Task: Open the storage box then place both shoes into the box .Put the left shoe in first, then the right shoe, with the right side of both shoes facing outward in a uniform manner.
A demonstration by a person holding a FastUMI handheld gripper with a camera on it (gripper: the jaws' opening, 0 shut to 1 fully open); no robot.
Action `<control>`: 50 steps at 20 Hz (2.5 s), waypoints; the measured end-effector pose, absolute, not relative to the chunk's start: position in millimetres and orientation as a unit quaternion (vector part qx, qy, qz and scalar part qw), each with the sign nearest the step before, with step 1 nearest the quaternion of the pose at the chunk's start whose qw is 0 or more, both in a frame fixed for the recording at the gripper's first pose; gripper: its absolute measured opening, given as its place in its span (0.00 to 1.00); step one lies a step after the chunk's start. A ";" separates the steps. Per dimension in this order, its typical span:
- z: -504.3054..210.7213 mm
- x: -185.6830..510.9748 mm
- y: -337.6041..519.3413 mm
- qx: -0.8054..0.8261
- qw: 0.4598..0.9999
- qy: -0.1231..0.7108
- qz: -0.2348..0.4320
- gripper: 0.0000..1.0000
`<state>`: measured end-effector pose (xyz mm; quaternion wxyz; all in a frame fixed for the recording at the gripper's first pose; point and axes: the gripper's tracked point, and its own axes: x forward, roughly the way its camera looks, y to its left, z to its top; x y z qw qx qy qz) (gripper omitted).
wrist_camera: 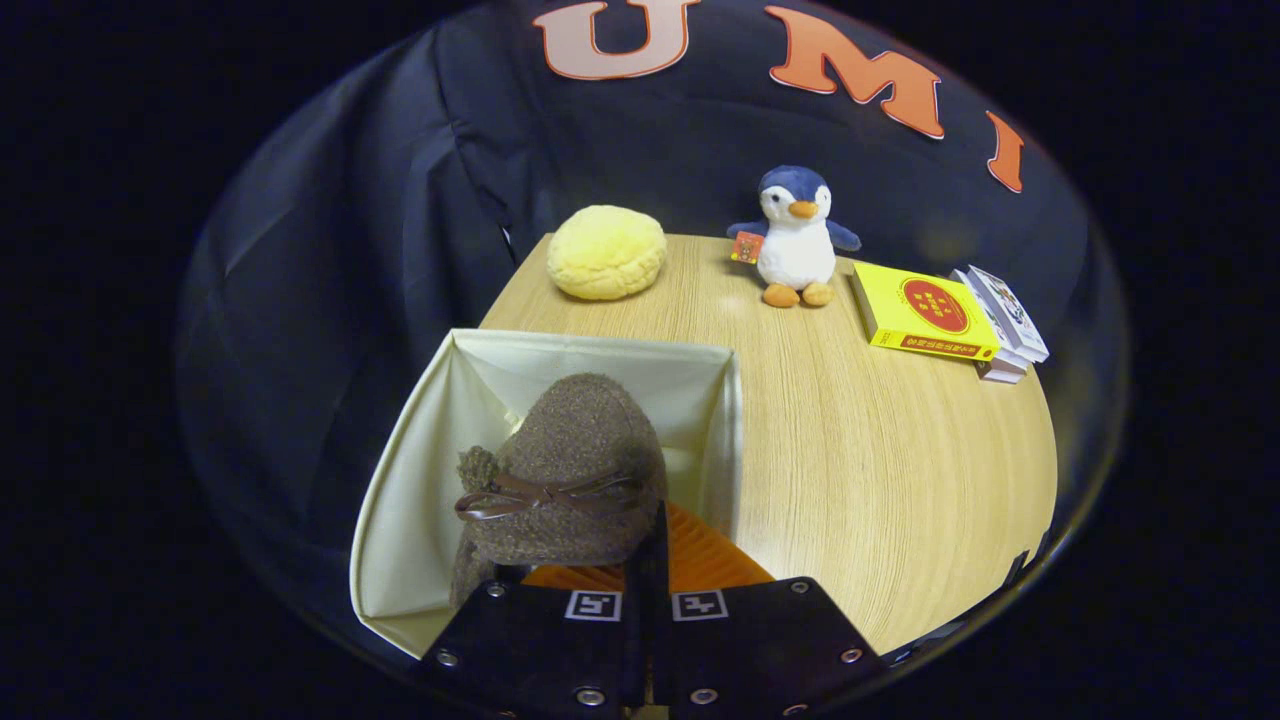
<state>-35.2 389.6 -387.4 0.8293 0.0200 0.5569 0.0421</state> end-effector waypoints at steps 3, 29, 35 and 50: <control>-400.5 -37.0 394.6 0.003 0.819 0.571 0.043 0.05; -207.8 -42.4 107.1 0.138 0.923 0.355 0.045 0.93; -159.5 -29.0 11.5 0.132 0.960 0.245 -0.007 0.98; -74.2 -6.5 -57.3 0.059 0.995 0.065 -0.044 0.98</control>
